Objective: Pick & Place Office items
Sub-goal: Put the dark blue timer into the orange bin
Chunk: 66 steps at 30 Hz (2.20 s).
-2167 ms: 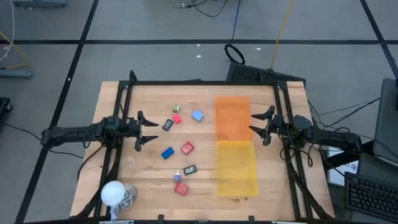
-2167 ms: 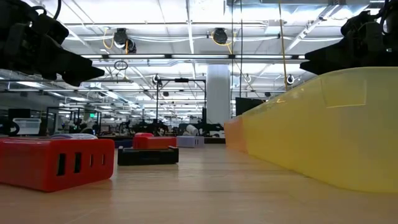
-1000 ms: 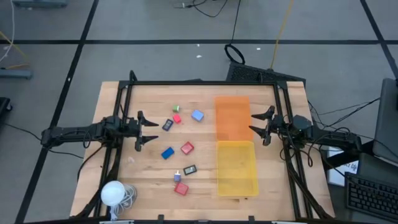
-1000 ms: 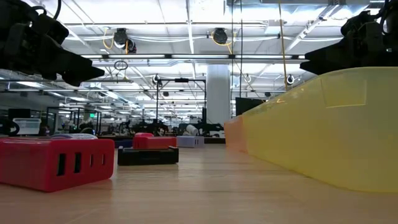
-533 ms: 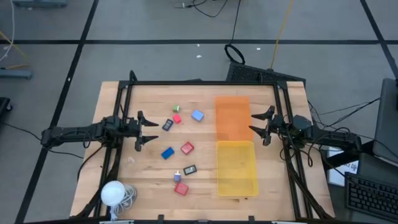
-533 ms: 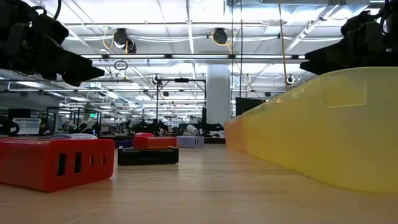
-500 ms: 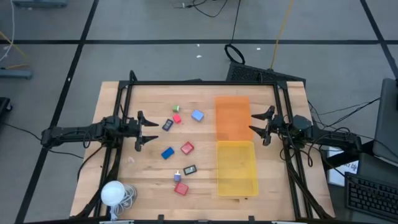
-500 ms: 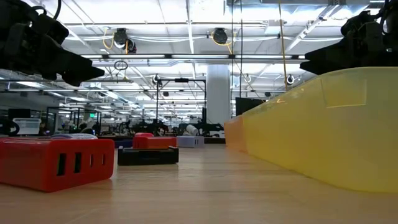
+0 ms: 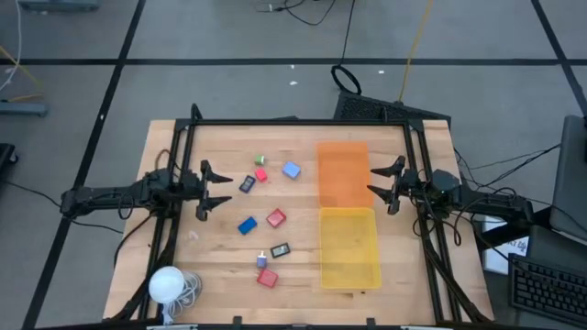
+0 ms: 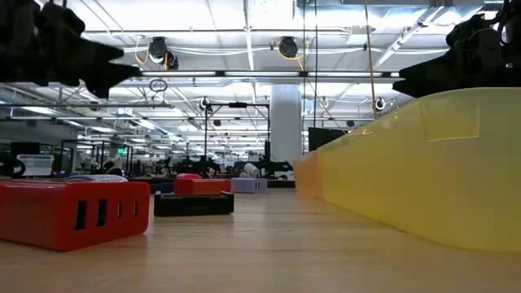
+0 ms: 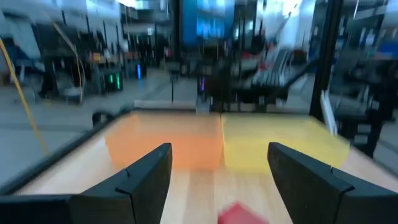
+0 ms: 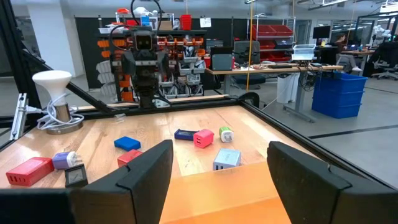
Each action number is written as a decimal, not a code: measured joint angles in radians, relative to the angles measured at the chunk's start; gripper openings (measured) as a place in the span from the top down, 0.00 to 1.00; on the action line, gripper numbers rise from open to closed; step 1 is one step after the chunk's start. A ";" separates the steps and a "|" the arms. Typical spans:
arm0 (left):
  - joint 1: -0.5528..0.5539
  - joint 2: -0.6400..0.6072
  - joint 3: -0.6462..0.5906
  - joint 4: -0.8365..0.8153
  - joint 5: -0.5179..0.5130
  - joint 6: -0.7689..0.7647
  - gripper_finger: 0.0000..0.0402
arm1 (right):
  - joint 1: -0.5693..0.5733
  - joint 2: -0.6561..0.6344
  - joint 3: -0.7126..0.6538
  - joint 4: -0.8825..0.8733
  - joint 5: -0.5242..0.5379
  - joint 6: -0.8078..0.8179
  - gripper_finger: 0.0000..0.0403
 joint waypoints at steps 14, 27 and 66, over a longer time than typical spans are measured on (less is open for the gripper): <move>0.000 0.045 0.000 0.105 -0.149 -0.113 0.33 | 0.000 0.000 0.000 0.000 0.000 0.000 0.38; 0.011 0.605 0.413 -0.494 -0.300 -0.260 0.33 | 0.000 0.000 0.000 0.000 0.000 0.000 0.38; 0.127 1.312 0.640 -0.616 -0.308 -0.793 0.13 | 0.000 0.000 0.000 0.000 0.000 0.000 0.38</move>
